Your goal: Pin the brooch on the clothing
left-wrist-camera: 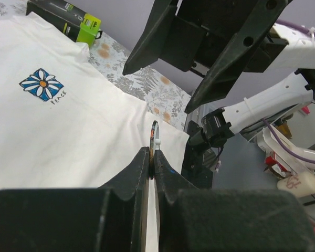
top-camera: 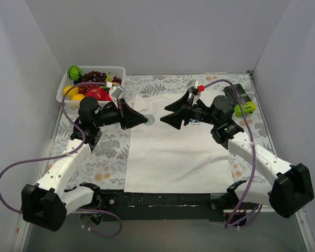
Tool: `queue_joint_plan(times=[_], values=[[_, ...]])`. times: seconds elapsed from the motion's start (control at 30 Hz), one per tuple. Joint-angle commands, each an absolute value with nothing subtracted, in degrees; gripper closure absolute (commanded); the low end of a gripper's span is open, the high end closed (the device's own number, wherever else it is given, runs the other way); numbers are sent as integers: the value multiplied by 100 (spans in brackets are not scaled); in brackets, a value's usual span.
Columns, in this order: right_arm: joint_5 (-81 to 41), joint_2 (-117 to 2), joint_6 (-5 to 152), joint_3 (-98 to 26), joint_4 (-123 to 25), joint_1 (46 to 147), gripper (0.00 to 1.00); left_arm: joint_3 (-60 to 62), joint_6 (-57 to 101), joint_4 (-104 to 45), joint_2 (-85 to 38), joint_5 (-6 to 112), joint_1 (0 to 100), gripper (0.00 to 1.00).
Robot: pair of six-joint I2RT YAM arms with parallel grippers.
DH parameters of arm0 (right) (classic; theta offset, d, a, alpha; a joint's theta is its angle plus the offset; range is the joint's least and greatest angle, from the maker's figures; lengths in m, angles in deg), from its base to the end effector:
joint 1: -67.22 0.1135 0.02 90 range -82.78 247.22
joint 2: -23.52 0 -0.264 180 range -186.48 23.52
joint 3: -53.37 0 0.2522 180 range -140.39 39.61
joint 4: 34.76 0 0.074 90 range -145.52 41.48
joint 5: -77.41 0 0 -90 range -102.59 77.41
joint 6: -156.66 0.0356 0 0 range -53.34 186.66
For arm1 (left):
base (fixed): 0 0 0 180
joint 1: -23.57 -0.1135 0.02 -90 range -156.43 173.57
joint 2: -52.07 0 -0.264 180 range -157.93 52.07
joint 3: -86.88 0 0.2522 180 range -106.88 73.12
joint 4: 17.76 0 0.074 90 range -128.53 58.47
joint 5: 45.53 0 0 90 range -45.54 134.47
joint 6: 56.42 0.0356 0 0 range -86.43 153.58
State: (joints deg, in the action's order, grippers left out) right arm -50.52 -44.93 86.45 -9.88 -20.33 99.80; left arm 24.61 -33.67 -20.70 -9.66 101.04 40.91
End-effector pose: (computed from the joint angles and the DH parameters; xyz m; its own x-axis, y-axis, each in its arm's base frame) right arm 0.2199 0.1665 0.3526 -0.1897 0.1957 -0.9621 -0.9265 0.2887 0.2414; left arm 0.2209 -0.1001 0.3445 -0.9009 -0.2510 -0.3541 0.3344 0.1188 -0.9349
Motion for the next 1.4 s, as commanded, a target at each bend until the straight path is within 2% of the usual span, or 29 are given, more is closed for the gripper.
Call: queue_joint_plan(times=[0.0, 0.23, 0.27, 0.3, 0.47, 0.87, 1.0, 1.1, 1.2, 1.23, 1.27, 1.3, 1.33, 1.37], values=[[-5688, -4636, 9090, -1374, -1417, 9957, 29, 2364, -3015, -2300, -989, 10511, 4062, 100], [-6040, -4934, 9311, -1532, -1380, 9948, 30, 2320, -3050, -2309, -1033, 10625, 4062, 100], [-6145, -5039, 9337, -1558, -1372, 9948, 32, 2328, -3050, -2309, -1033, 10643, 4071, 100], [-6198, -5084, 9364, -1611, -1363, 9948, 39, 2328, -3050, -2309, -1033, 10652, 4062, 100], [-6462, -5382, 9548, -1760, -1319, 9957, 48, 2372, -3058, -2309, -1051, 10660, 4062, 100], [-6532, -5585, 9645, -1857, -1275, 10088, 49, 2355, -3094, -2309, -1147, 10634, 4071, 100], [-6576, -5673, 9645, -1910, -1336, 10159, 61, 2355, -3102, -2300, -1165, 10634, 4079, 100], [-6603, -5743, 9628, -1971, -1406, 10212, 62, 2364, -3102, -2283, -1156, 10625, 4080, 100], [-6673, -5848, 9610, -2033, -1459, 10264, 69, 2364, -3120, -2256, -1165, 10625, 4079, 100], [-6690, -5901, 9601, -2051, -1520, 10273, 76, 2364, -3137, -2230, -1174, 10634, 4080, 100], [-6691, -5910, 9592, -2068, -1538, 10273, 77, 2364, -3138, -2230, -1174, 10634, 4071, 100], [-6691, -5936, 9592, -2086, -1556, 10291, 83, 2355, -3146, -2221, -1174, 10634, 4079, 100], [-6699, -5954, 9584, -2095, -1573, 10282, 93, 2355, -3155, -2212, -1174, 10643, 4080, 100], [-6717, -5980, 9584, -2103, -1582, 10282, 98, 2364, -3155, -2212, -1174, 10652, 4080, 100]])
